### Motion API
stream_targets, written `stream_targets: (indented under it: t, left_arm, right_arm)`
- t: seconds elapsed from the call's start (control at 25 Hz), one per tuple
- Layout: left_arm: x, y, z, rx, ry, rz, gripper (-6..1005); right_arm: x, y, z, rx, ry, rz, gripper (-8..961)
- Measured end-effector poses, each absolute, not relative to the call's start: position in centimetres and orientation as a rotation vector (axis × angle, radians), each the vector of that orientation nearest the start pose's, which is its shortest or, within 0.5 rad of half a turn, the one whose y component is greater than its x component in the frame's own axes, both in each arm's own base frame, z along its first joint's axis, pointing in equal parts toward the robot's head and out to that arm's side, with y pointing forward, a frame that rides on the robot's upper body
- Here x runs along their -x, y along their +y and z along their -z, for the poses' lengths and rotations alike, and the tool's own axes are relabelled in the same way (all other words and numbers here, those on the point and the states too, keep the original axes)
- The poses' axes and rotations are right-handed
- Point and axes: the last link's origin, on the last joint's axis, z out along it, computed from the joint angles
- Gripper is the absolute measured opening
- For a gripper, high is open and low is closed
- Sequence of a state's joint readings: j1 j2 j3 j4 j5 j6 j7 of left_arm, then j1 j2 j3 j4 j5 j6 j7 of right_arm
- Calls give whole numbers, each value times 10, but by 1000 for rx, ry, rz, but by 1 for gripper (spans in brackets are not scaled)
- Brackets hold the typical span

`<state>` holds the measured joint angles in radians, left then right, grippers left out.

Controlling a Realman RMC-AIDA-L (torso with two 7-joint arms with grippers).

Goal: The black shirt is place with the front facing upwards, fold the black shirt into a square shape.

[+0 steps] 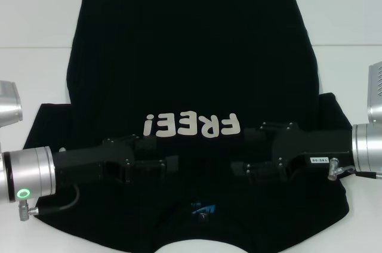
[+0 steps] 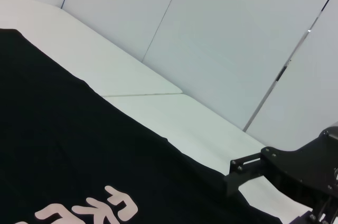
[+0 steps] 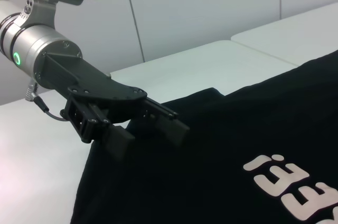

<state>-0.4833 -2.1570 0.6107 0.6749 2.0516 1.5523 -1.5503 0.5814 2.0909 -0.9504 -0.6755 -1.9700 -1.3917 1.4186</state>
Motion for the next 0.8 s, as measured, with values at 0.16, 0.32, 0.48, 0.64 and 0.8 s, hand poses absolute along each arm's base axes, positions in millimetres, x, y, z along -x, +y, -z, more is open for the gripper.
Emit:
stream_targets:
  t: [0.16, 0.32, 0.48, 0.64, 0.8]
  left_arm:
    - [269, 311, 23, 2637, -978, 786, 944]
    - [269, 311, 22, 2628, -1013, 792, 941]
    - [269, 312, 20, 2629, -1028, 790, 938]
    - [271, 312, 22, 2620, -993, 782, 935]
    - [269, 313, 23, 2625, -984, 780, 932]
  right_arm:
    - [-234, 350, 32, 2844, 458, -482, 917]
    - [-231, 348, 32, 2866, 391, -495, 917]
    - [-229, 346, 32, 2874, 364, -511, 917]
    - [-230, 346, 34, 2869, 381, -510, 917]
    - [-230, 346, 35, 2871, 389, -511, 917]
